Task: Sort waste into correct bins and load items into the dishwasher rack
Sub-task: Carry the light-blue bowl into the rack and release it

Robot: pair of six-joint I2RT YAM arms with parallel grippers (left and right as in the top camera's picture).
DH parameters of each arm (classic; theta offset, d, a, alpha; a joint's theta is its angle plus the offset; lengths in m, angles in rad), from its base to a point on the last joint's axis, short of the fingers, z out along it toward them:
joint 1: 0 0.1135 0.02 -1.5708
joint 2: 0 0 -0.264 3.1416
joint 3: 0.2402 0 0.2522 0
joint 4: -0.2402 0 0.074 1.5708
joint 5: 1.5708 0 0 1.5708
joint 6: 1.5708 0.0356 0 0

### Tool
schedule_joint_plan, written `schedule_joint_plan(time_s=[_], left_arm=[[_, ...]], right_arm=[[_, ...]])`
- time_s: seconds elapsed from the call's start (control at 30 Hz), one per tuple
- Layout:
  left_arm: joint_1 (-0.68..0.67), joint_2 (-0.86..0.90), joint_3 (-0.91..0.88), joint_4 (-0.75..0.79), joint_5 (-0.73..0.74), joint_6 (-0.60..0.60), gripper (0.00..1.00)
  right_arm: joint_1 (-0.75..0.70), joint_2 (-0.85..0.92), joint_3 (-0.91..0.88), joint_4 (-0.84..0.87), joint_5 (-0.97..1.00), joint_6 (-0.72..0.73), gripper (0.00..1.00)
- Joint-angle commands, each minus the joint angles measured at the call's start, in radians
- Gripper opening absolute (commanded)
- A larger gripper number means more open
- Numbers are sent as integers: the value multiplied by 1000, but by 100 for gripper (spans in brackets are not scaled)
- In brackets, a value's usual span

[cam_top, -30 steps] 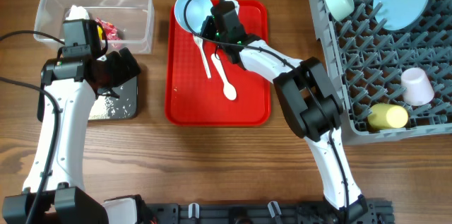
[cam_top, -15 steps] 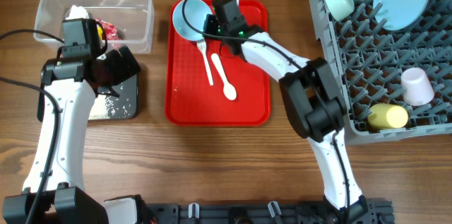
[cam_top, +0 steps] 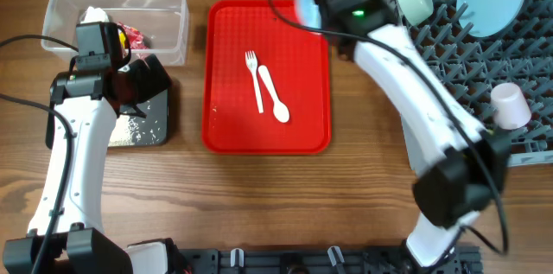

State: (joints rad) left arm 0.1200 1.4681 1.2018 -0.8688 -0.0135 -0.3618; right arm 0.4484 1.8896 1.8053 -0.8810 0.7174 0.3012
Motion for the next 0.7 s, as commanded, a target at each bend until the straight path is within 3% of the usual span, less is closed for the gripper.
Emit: schedule_joint_plan(time_s=[0.0,0.07,0.5,0.67], left_arm=[[4,8,8,14,1,-13,100],[4,8,8,24,1,-13,100],[4,8,8,28,0,-13,100],[4,8,8,36,1,-13,100]], right_arm=[[-3,-33,3,-145,566,88,4],[-9,-32,-6,-211,673,90,4],[-220,-31,-125,-389,690,127,4],[-272,-31,-126,-351,620,143,4]])
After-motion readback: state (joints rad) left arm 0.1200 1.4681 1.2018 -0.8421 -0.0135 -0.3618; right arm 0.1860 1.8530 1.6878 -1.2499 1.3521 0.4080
